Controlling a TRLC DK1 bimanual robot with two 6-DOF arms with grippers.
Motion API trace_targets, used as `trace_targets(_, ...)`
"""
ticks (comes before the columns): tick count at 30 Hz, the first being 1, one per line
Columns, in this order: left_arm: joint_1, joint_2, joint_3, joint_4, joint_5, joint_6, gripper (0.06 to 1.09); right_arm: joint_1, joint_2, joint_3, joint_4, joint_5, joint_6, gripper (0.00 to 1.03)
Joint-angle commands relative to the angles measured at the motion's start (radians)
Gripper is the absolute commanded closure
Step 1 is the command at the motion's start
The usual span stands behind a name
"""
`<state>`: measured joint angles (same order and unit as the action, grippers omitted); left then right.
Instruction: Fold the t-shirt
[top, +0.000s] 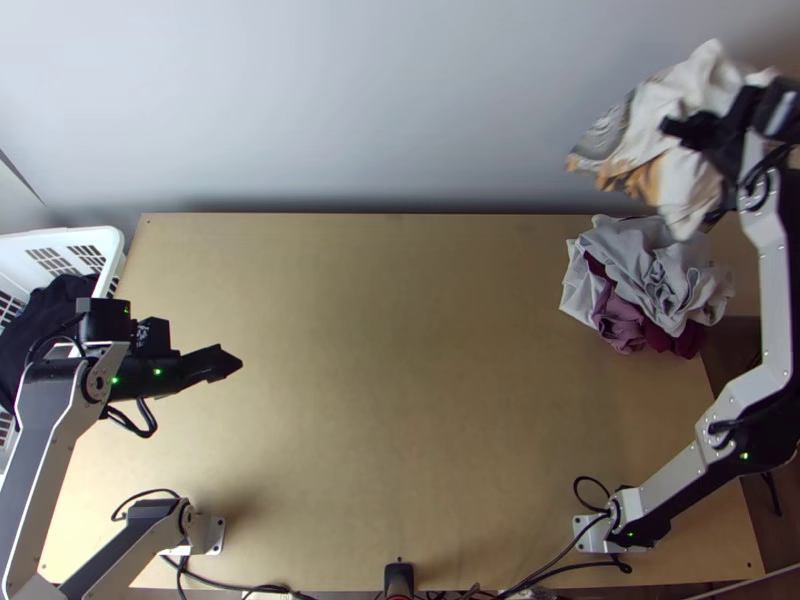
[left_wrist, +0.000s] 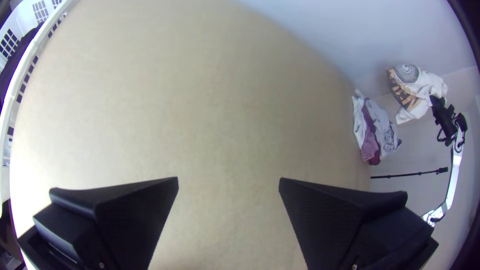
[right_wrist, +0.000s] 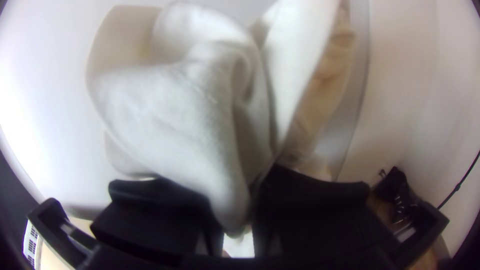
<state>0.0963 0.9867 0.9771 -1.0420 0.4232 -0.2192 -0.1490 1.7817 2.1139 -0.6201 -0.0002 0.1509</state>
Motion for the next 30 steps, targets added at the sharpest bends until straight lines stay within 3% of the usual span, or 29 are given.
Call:
trace_targets(1, 0.002, -0.034, -0.049, 0.000, 0.002, 0.003, 0.10, -0.118, 0.085, 0.221, -0.072, -0.037, -0.022, 1.00)
trace_targets(4, 0.002, -0.059, -0.074, -0.001, 0.005, 0.012, 0.10, -0.127, 0.058, 0.170, -0.125, -0.052, -0.040, 1.00)
trace_targets(12, 0.000, -0.099, -0.100, -0.030, 0.006, 0.046, 0.10, -0.182, -0.100, -0.235, -0.113, -0.052, -0.063, 1.00)
trace_targets(16, 0.002, -0.129, -0.115, -0.039, 0.005, 0.058, 0.10, -0.231, -0.185, -0.508, 0.045, -0.060, -0.108, 1.00)
trace_targets(22, 0.010, -0.149, -0.137, -0.059, 0.005, 0.089, 0.10, -0.264, -0.255, -0.801, 0.155, -0.067, -0.165, 1.00)
trace_targets(30, 0.010, -0.160, -0.132, -0.069, 0.005, 0.089, 0.10, -0.254, -0.280, -1.031, 0.246, -0.067, -0.205, 1.00)
